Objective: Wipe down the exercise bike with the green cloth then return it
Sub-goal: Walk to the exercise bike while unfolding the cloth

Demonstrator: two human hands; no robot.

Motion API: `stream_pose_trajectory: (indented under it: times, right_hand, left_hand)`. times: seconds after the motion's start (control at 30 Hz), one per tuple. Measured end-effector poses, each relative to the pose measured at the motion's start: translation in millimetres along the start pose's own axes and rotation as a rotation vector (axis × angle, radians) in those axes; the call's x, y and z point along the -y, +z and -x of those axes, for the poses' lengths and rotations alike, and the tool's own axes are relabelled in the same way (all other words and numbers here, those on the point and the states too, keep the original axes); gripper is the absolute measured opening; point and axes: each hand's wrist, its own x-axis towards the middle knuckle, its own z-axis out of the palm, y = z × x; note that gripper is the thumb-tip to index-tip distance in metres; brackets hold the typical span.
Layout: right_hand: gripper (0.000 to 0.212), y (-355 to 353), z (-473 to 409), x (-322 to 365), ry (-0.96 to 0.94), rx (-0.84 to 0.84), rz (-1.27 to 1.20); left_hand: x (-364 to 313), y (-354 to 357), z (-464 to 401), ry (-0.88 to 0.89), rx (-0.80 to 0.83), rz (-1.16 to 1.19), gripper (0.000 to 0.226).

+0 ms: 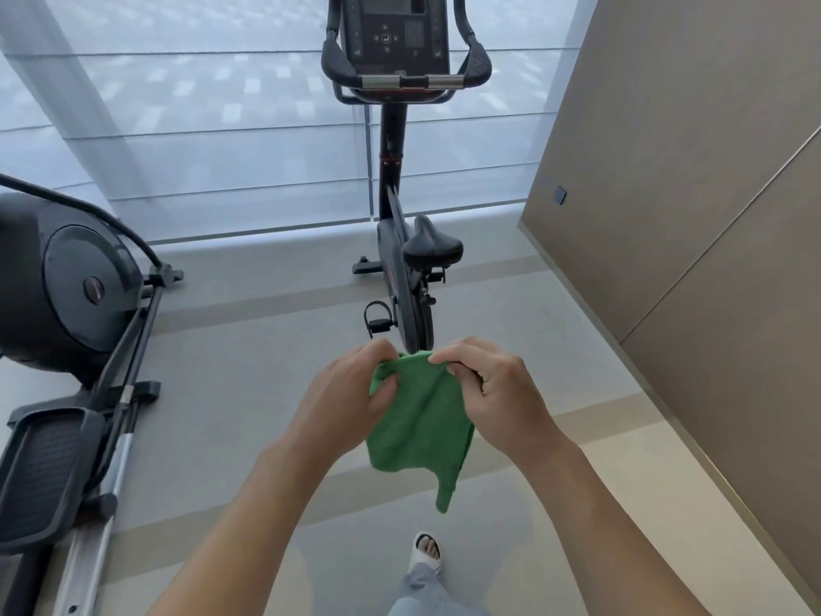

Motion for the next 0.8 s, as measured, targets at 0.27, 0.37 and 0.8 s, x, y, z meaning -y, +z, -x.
stream_pose_trajectory:
  times: [0.27, 0.37, 0.8]
  right_hand:
    - [0.034, -11, -75, -77, 0.109, 0.011, -0.12]
    - [0.033, -17, -101, -104, 0.114, -0.025, -0.143]
    - [0.027, -7, -175, -176, 0.202, -0.058, -0.109]
  left_hand:
    - [3, 15, -97, -0.011, -0.057, -0.064, 0.021]
    - [4, 19, -128, 0.002, -0.048, -0.101, 0.022]
    - [41, 45, -236, 0.047, 0.01, -0.206, 0.029]
